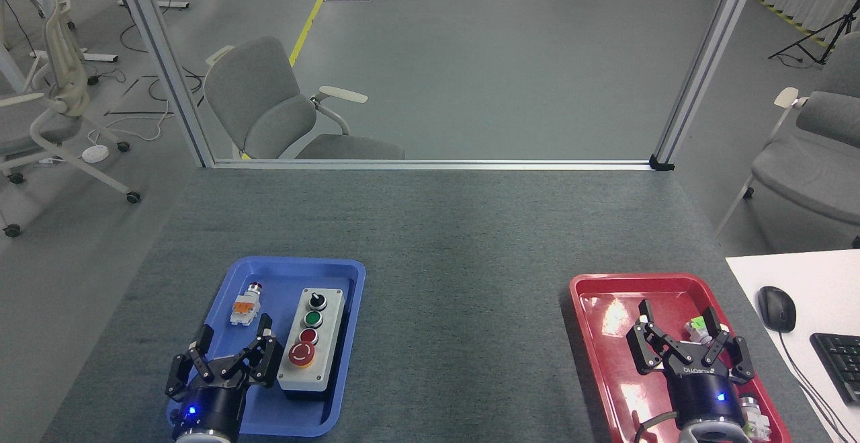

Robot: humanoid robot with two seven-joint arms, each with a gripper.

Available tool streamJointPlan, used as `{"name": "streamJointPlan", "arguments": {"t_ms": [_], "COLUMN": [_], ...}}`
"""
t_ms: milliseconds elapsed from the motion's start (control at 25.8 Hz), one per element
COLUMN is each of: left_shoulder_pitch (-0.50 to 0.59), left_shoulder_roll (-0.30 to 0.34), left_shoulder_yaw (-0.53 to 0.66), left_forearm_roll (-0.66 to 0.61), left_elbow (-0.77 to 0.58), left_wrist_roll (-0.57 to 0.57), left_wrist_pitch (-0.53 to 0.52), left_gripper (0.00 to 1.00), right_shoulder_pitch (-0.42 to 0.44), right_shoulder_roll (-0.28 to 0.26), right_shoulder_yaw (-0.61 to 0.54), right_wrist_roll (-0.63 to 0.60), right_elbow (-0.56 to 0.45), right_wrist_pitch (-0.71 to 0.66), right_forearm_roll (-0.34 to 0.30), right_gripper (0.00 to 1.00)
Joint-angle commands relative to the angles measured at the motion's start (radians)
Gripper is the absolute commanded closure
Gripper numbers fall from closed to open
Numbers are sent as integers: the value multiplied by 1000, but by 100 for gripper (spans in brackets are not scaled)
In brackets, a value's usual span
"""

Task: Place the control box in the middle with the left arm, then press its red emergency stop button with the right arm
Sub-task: 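Open the left gripper and lower it toward the grey control box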

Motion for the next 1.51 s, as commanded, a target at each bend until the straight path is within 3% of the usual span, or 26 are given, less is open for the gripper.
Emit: {"name": "streamJointPlan", "arguments": {"t_ms": [0, 348, 503, 735, 929, 1471], "left_shoulder_pitch": [17, 28, 69, 241, 263, 203], "left_shoulder_roll": [0, 8, 23, 36, 2, -6], "left_shoulder_yaw": [0, 11, 8, 5, -35, -290], "left_forearm_roll": [0, 14, -3, -23, -158, -247], "left_elbow": [-1, -31, -88, -231, -228, -70], "left_wrist_roll": [1, 24, 38, 35, 36, 35], "left_wrist_pitch": [-1, 4, 2, 4, 24, 251], "left_gripper": [1, 1, 1, 2, 2, 2], "right_shoulder_pitch": [1, -5, -5, 5, 7, 7], "right_shoulder_roll": [2, 23, 59, 68, 95, 98], "right_shoulder_yaw": [-1, -2, -33, -83, -126, -123], "right_wrist_roll": [0, 6, 12, 29, 29, 31], "right_elbow": [1, -3, -15, -48, -48, -48], "right_wrist_pitch": [8, 11, 10, -7, -46, -38], "right_forearm_roll": [3, 15, 95, 190, 212, 216], "right_gripper": [1, 1, 1, 1, 1, 1]}}
